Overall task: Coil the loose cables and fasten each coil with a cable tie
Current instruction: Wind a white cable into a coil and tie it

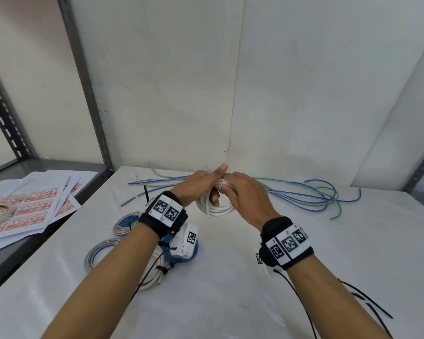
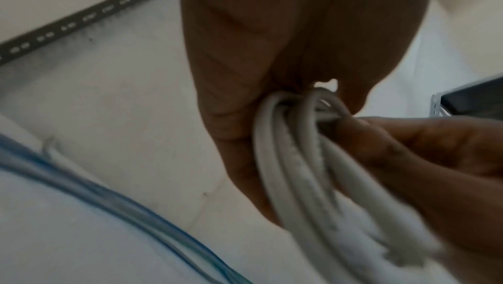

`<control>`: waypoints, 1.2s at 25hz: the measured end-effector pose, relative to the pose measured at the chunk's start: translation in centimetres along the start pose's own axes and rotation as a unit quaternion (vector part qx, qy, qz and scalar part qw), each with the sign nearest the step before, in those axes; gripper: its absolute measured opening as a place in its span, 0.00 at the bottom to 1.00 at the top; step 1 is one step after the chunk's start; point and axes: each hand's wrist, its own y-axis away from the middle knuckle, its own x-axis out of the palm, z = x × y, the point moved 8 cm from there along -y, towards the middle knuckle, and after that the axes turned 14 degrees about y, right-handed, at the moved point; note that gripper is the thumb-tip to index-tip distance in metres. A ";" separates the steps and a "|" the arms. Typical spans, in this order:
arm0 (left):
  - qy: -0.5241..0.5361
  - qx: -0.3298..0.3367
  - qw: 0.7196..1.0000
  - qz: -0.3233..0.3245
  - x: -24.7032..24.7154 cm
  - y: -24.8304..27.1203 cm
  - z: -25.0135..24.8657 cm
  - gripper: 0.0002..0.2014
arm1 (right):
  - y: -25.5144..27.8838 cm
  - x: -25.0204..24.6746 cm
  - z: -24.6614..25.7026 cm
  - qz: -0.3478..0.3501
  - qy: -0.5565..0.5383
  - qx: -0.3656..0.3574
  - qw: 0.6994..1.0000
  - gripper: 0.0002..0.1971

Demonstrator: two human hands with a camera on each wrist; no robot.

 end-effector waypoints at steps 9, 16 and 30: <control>0.275 0.060 0.935 -0.217 -2.8 -0.5 1.2 0.25 | 1.8 -0.1 -2.1 -0.112 -0.283 0.192 0.933 0.12; 0.422 0.093 0.851 -0.297 -1.6 0.2 1.9 0.20 | 2.0 1.9 1.1 -0.064 -0.331 0.221 0.915 0.28; 0.478 0.083 0.836 -0.254 0.6 0.4 2.1 0.21 | 0.5 0.6 1.1 -0.111 -0.203 0.175 0.957 0.19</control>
